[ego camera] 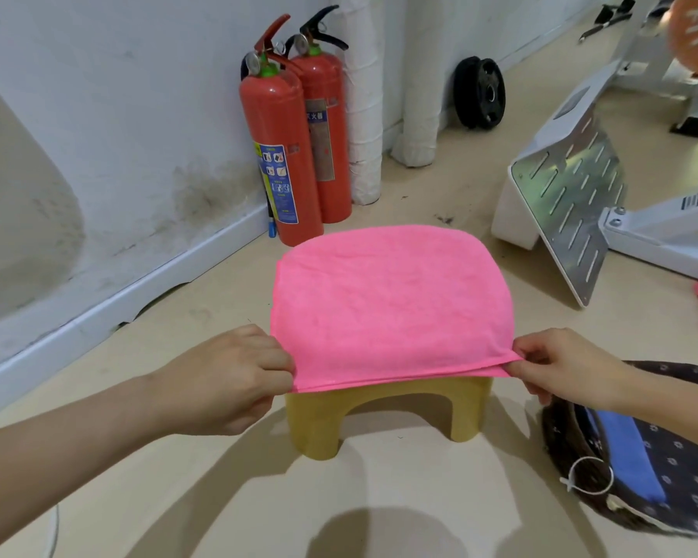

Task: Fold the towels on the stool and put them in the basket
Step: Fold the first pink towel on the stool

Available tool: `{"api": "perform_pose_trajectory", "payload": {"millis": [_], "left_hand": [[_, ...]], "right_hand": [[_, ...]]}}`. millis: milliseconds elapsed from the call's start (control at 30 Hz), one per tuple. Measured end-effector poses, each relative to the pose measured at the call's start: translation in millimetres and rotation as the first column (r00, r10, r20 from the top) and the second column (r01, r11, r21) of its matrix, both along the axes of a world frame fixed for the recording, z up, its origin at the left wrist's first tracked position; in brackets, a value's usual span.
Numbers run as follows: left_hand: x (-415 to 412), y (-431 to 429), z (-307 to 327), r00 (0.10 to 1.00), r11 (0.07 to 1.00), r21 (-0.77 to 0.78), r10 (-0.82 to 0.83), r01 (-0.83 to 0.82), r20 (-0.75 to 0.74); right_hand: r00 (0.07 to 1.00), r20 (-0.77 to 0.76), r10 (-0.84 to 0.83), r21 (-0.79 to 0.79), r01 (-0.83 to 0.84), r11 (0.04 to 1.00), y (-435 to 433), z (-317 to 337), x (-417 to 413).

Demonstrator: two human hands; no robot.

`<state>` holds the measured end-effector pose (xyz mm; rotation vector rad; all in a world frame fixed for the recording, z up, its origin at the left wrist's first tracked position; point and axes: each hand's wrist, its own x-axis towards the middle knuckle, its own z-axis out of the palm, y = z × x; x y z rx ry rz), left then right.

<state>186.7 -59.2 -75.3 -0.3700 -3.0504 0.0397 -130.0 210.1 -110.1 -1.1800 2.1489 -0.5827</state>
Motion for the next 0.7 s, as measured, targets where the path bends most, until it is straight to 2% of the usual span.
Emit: {"api": "perform_pose_trajectory", "payload": {"millis": [67, 133, 233, 267, 333, 400, 433, 500, 567, 600, 667, 700], "left_hand": [[0, 0, 1, 0.999, 1.0, 0.012, 0.011, -0.012, 0.051], [0, 0, -1, 0.993, 1.0, 0.015, 0.013, -0.015, 0.12], [-3, 1, -2, 0.972, 0.995, -0.041, 0.098, -0.091, 0.214], [-5, -1, 1, 0.95, 0.985, -0.015, 0.171, -0.173, 0.26], [-12, -1, 12, 0.885, 0.913, 0.139, 0.321, -0.384, 0.337], [-24, -8, 23, 0.834, 0.755, 0.354, 0.489, -0.552, 0.256], [-31, -16, 25, 0.775, 0.637, 0.469, 0.6, -0.612, 0.196], [-46, -37, 19, 0.59, 0.394, 0.614, 0.793, -0.684, 0.148], [-59, -56, 10, 0.438, 0.165, 0.676, 0.862, -0.718, 0.255], [-64, -61, 6, 0.391, 0.044, 0.699, 0.853, -0.713, 0.346], [-74, -68, -1, 0.333, -0.172, 0.686, 0.775, -0.707, 0.537], [-80, -69, -4, 0.316, -0.235, 0.655, 0.728, -0.718, 0.608]], "right_hand": [[0.974, 0.222, -0.051, 0.067, 0.037, 0.997, -1, 0, -1], [0.937, 0.343, -0.067, 0.164, 0.01, 0.986, 0, 1, -7], [0.921, 0.385, -0.055, 0.307, -0.072, 0.949, 1, 9, -21], [0.926, 0.371, -0.069, 0.335, -0.064, 0.94, -2, 14, -26], [0.939, 0.317, -0.135, 0.313, 0.031, 0.949, -13, 26, -36], [0.915, 0.28, -0.289, 0.19, 0.242, 0.951, -29, 38, -45], [0.881, 0.292, -0.371, 0.125, 0.349, 0.929, -39, 43, -49], [0.806, 0.333, -0.489, 0.048, 0.503, 0.863, -61, 50, -52], [0.763, 0.359, -0.538, 0.023, 0.569, 0.822, -82, 53, -49], [0.754, 0.365, -0.546, 0.016, 0.582, 0.813, -93, 53, -47], [0.74, 0.373, -0.56, -0.009, 0.607, 0.795, -114, 51, -43], [0.731, 0.38, -0.567, -0.017, 0.618, 0.786, -123, 50, -41]]}}
